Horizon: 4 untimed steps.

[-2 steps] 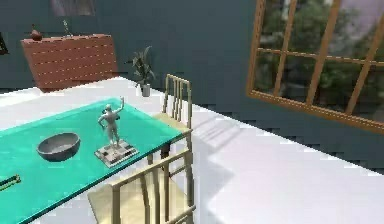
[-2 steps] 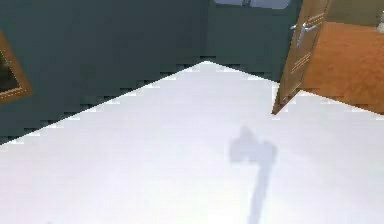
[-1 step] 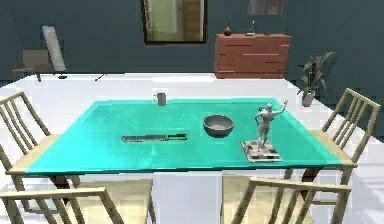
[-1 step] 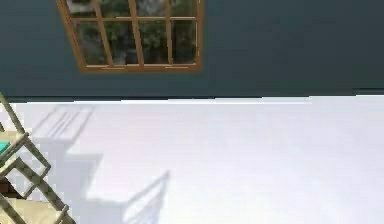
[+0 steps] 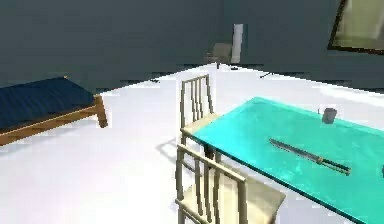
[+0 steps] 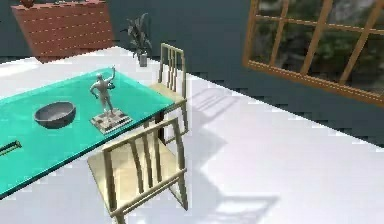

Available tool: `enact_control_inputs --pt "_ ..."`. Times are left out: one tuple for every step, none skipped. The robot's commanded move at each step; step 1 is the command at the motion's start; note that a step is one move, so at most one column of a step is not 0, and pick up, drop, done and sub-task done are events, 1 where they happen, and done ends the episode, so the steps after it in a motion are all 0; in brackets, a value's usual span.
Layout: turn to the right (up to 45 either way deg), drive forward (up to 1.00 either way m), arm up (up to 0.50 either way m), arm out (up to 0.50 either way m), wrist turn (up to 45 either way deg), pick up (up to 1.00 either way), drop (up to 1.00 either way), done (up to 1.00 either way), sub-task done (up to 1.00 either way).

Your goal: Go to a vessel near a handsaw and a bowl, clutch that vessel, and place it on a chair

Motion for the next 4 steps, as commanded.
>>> enact_control_inputs --pt "-45.0 0.0 0.0 0.0 0.0 0.0 0.0 0.0 0.0" --pt "-9.0 0.0 0.0 0.0 0.0 0.0 0.0 0.0 0.0" --pt "0.0 1.0 0.0 0.0 0.0 0.0 0.0 0.0 0.0" --pt "-9.0 0.0 0.0 0.0 0.0 0.0 0.0 0.0 0.0"
